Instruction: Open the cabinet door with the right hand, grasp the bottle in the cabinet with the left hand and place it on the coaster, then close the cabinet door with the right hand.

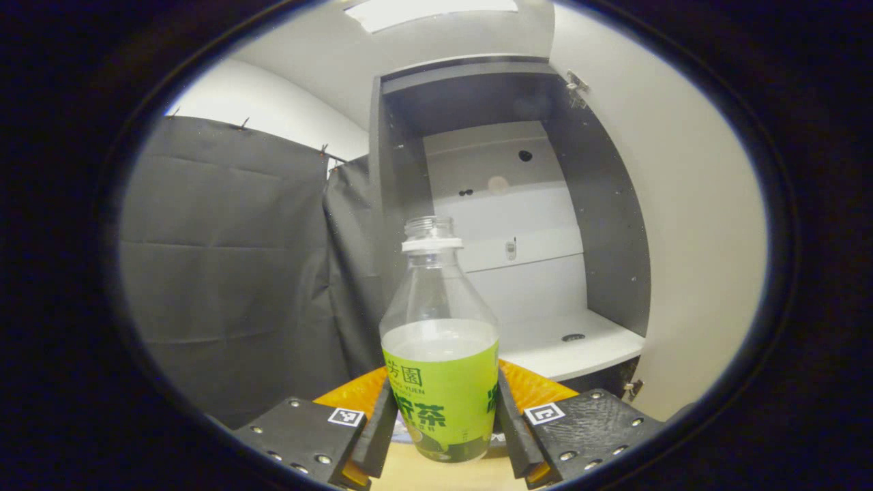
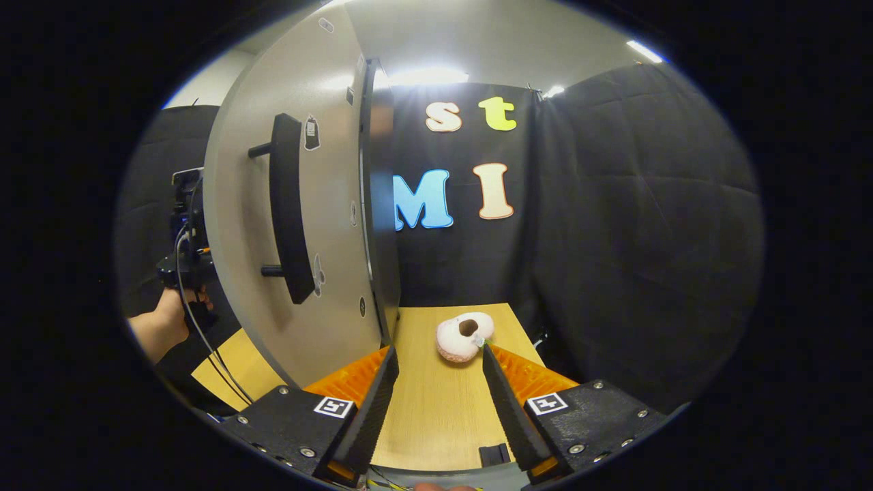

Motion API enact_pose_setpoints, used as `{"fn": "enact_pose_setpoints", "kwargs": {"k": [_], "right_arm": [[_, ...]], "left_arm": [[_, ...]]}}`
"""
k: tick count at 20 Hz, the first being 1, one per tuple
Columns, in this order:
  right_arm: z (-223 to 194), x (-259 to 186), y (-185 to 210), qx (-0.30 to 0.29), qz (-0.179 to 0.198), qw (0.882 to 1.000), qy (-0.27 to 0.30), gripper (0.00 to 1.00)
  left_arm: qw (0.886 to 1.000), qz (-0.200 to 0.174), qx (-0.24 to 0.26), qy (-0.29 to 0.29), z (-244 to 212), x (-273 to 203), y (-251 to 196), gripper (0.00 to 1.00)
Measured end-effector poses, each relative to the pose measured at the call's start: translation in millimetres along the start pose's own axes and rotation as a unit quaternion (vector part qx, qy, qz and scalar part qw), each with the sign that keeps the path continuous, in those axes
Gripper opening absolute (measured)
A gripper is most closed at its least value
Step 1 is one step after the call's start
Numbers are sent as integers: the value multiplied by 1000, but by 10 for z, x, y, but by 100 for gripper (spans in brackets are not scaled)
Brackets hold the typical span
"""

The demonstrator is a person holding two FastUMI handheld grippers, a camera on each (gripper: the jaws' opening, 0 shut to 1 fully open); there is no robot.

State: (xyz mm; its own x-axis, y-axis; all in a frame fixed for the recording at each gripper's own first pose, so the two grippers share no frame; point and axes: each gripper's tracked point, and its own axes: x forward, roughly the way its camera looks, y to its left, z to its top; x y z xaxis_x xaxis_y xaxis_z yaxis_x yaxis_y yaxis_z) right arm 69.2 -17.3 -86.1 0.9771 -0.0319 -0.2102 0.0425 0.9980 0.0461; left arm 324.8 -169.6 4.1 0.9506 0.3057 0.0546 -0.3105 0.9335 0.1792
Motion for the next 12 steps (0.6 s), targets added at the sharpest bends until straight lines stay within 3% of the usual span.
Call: {"fn": "enact_pose_setpoints", "kwargs": {"k": [3,6,7,10,12], "right_arm": [[-75,77,-239,-1,-34,999,-29,78],[-382,231,-326,54,-46,997,15,77],[-433,274,-387,81,-60,995,24,77],[-371,359,-946,141,-183,973,-28,77],[-253,384,-1086,187,-208,958,-67,78]], "left_arm": [[1000,22,-3,-3,-45,38,17,78],[999,41,3,-1,-80,78,52,78],[999,45,3,-2,-74,68,50,70],[999,53,3,2,-72,48,72,70],[998,63,8,17,-98,42,102,70]]}}
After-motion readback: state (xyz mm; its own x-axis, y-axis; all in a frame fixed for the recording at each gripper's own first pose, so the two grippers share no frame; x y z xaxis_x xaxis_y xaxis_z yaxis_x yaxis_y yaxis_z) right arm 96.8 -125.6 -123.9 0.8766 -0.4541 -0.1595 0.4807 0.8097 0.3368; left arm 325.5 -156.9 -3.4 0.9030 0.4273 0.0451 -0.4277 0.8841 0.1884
